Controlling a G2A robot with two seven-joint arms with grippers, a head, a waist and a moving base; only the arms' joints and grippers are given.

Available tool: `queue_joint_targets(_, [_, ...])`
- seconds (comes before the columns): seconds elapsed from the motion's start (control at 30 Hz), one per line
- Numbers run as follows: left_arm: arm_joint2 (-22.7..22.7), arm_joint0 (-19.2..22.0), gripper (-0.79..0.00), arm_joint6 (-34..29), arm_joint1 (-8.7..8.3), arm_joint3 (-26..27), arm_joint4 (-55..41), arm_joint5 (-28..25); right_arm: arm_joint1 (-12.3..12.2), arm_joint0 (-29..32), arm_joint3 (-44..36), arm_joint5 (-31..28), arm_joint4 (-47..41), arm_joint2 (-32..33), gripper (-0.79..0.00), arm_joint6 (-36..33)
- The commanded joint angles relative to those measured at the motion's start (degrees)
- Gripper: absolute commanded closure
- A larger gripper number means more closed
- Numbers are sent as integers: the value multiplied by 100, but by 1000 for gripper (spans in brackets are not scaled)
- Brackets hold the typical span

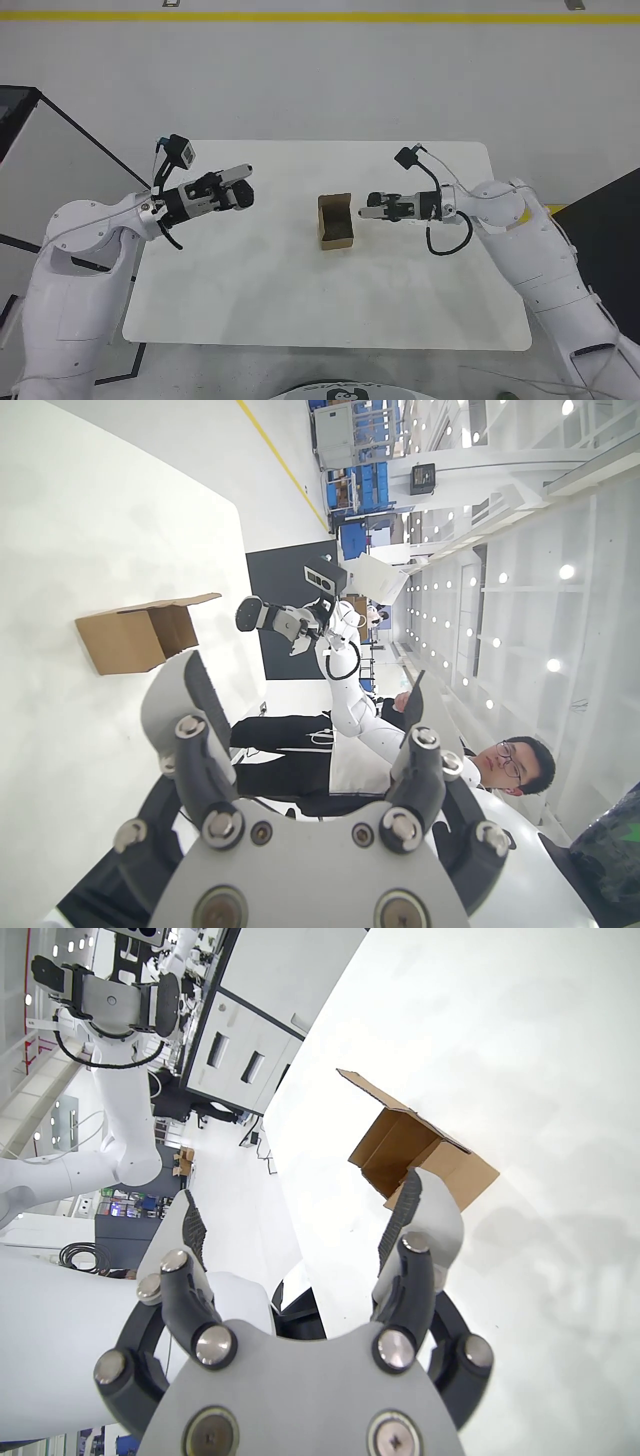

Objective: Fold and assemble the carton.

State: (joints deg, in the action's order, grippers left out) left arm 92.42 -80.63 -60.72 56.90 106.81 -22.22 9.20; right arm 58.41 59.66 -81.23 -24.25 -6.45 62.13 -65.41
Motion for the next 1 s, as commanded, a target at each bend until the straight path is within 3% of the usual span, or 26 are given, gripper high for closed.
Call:
queue_joint_targets(0.0, [1, -1, 0, 1, 0, -1, -3, 1, 0, 0, 0, 1, 1, 0, 0, 2])
queue_joint_targets(0.2, [-171, -80, 0, 158, 29, -116, -187, -132, 12, 137, 117, 140, 28, -45, 0, 293])
queue_joint_targets(0.53, [-1474, 125, 0, 585, 176, -826, -7, -480, 46, 329, 674, 254, -72, -153, 0, 658])
queue_joint_targets(0.83, [-1504, 138, 0, 621, 176, -838, 78, -492, 46, 329, 674, 254, -72, -153, 0, 658])
queue_joint_targets(0.97, [-1844, 147, 0, 795, 217, -1034, 265, -498, 70, 350, 747, 365, 38, -236, 0, 856])
